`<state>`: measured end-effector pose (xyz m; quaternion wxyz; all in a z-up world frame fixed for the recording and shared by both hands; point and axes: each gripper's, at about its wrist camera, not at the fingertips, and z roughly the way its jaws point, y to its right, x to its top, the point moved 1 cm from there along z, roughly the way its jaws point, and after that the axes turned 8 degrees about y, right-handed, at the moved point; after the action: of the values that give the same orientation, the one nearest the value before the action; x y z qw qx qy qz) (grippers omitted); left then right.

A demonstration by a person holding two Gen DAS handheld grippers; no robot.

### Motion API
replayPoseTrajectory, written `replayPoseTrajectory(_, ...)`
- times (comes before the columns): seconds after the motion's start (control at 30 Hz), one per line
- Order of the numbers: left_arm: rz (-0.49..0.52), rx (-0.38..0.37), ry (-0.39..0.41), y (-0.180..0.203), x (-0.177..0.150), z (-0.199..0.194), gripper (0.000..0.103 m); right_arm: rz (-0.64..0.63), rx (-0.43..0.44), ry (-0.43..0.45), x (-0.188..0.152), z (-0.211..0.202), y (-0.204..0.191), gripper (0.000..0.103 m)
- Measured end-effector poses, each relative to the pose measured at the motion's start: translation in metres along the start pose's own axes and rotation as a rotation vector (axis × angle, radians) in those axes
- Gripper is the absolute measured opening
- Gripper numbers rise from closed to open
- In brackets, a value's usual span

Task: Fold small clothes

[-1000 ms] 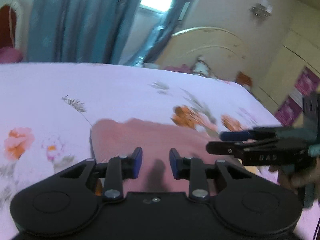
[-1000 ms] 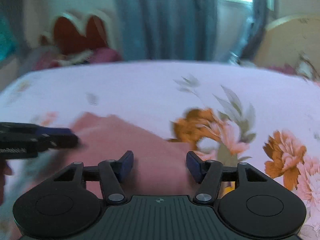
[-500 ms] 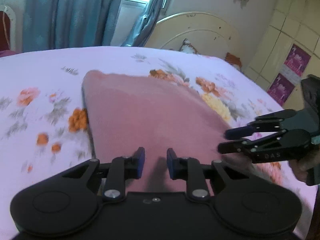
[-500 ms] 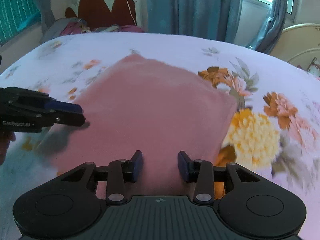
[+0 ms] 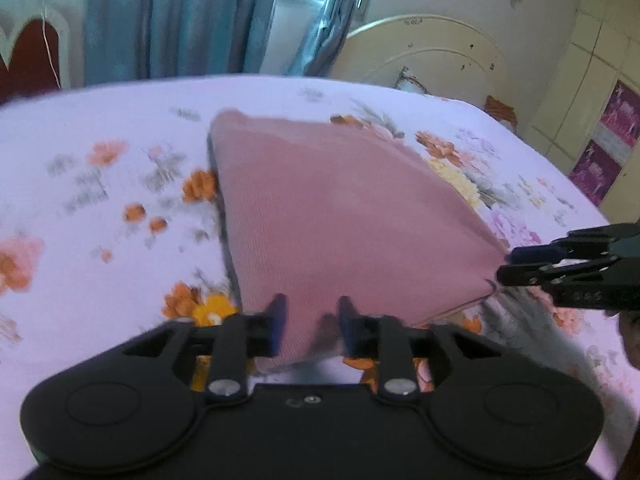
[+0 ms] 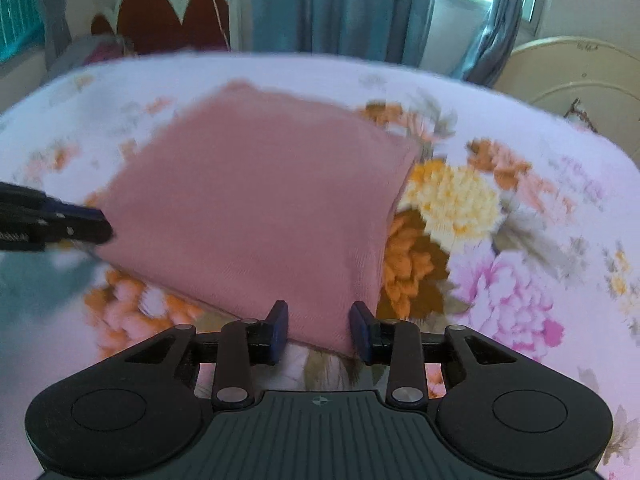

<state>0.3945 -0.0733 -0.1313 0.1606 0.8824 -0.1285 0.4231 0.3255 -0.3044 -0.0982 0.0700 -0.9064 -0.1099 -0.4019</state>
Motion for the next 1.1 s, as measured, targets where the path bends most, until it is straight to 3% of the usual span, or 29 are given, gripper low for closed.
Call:
replayPoseTrajectory(0.1, 0.022, 0.036, -0.065, 0.002, -0.007, 0.012, 0.036, 0.016, -0.008, -0.021, -0.002, 0.002, 0.001, 0.035)
replayPoseTrajectory(0.2, 0.021, 0.040, -0.066, 0.002, -0.009, 0.013, 0.036, 0.007, -0.043, -0.125, -0.017, 0.022, 0.003, 0.035)
replayPoseTrajectory(0.27, 0.016, 0.039, -0.064, 0.002, -0.006, 0.008, 0.036, 0.066, -0.035, -0.122, -0.018, 0.020, 0.008, 0.035)
replayPoseTrajectory(0.33, 0.022, 0.042, -0.058, 0.002, -0.005, 0.002, 0.043, 0.096, -0.042, -0.089, -0.015, 0.010, 0.010, 0.035)
replayPoseTrajectory(0.4, 0.029, 0.062, -0.032, 0.002, -0.003, -0.004, 0.073, 0.129, -0.044, -0.031, -0.008, -0.003, 0.010, 0.035)
replayPoseTrajectory(0.53, 0.045, 0.046, -0.018, 0.003, 0.003, -0.004, 0.075, 0.151, -0.053, 0.091, 0.012, -0.023, 0.001, 0.035)
replayPoseTrajectory(0.63, 0.055, 0.025, -0.031, 0.004, 0.006, 0.001, 0.075, 0.129, -0.037, 0.053, 0.013, -0.008, -0.010, 0.035)
replayPoseTrajectory(0.7, 0.062, 0.019, -0.044, 0.005, 0.006, 0.003, 0.075, 0.099, -0.070, -0.076, 0.000, 0.020, -0.015, 0.034)
replayPoseTrajectory(0.73, 0.065, 0.016, -0.051, 0.005, 0.006, 0.004, 0.076, 0.092, -0.080, -0.097, -0.006, 0.026, -0.015, 0.034)
replayPoseTrajectory(0.77, 0.069, 0.015, -0.049, 0.005, 0.008, 0.003, 0.077, 0.079, -0.089, -0.089, -0.004, 0.024, -0.018, 0.034)
replayPoseTrajectory(0.87, 0.049, 0.011, -0.009, -0.001, 0.014, -0.001, 0.095, 0.118, -0.089, -0.020, 0.009, 0.002, -0.016, 0.035)
replayPoseTrajectory(0.9, 0.038, 0.012, -0.005, -0.005, 0.018, 0.001, 0.096, 0.177, -0.076, 0.014, 0.013, -0.006, -0.008, 0.043)
replayPoseTrajectory(0.93, 0.028, 0.016, -0.008, -0.007, 0.021, 0.005, 0.096, 0.241, -0.069, 0.039, 0.017, -0.012, 0.002, 0.075)
replayPoseTrajectory(0.97, 0.020, 0.023, -0.016, -0.009, 0.026, 0.010, 0.097, 0.292, -0.065, 0.065, 0.021, -0.015, 0.014, 0.086)
replayPoseTrajectory(1.1, -0.017, 0.010, -0.044, -0.015, 0.042, 0.033, 0.097, 0.370, -0.036, 0.088, 0.040, -0.009, 0.053, 0.082)
